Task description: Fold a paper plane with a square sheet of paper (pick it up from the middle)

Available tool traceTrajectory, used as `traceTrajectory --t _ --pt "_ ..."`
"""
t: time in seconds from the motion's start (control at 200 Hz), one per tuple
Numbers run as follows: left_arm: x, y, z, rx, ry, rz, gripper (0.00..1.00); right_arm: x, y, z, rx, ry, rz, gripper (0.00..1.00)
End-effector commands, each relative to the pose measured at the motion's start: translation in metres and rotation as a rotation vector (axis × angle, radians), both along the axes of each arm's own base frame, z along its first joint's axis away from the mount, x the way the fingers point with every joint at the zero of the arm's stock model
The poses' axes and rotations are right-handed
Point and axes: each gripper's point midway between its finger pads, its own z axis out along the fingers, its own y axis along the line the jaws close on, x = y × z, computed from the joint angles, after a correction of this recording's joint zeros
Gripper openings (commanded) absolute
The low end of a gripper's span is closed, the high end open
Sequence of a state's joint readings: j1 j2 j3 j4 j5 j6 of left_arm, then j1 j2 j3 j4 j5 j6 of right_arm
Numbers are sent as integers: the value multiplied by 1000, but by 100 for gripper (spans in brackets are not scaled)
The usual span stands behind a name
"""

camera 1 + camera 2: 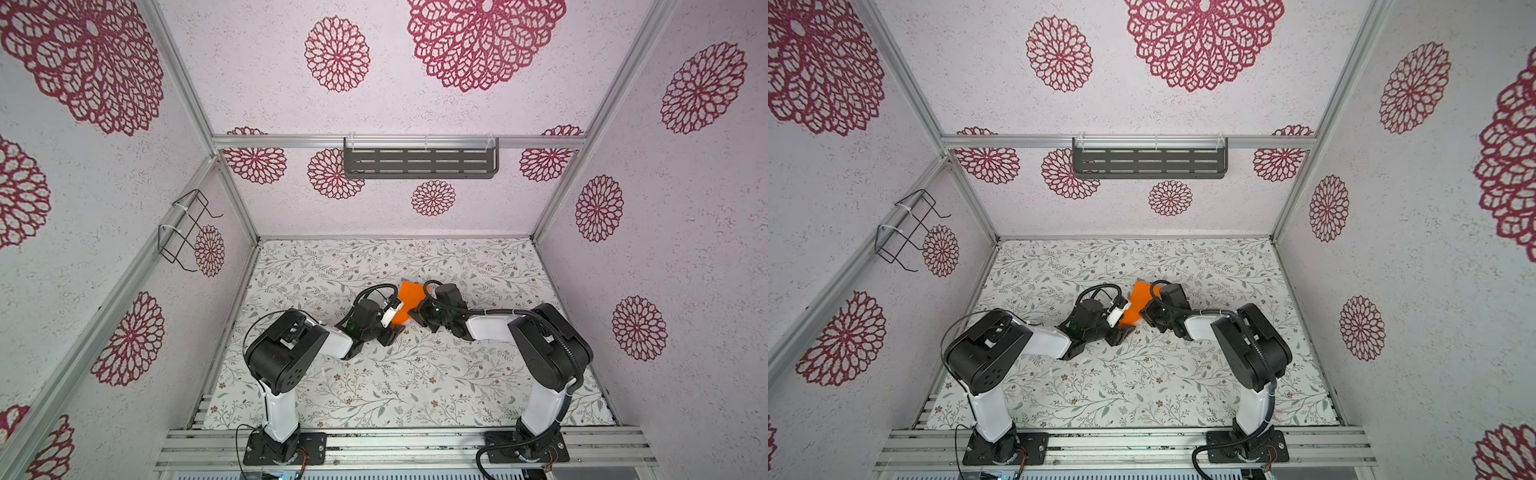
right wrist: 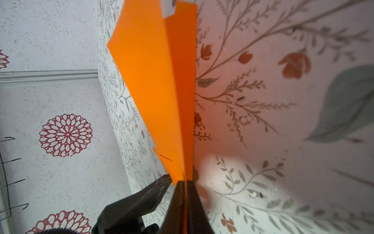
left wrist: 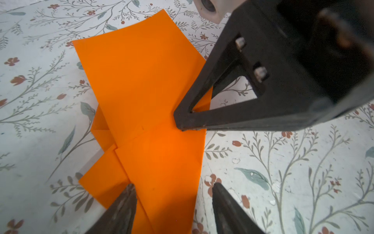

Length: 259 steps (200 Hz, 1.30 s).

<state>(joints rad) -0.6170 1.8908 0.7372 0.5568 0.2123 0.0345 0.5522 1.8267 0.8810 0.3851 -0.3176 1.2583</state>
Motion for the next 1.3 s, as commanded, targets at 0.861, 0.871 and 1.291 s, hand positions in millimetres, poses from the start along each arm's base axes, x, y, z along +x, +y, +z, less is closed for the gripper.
traceTrajectory --t 0.861,0.871,1.291 --pt "6 -6 12 -41 -99 -40 49 7 20 9 48 4 87 10" --pt "6 -6 11 -41 -98 -38 49 7 21 9 51 3 87 10" --pt "11 -5 1 -36 -74 -42 42 4 24 12 99 28 85 12"
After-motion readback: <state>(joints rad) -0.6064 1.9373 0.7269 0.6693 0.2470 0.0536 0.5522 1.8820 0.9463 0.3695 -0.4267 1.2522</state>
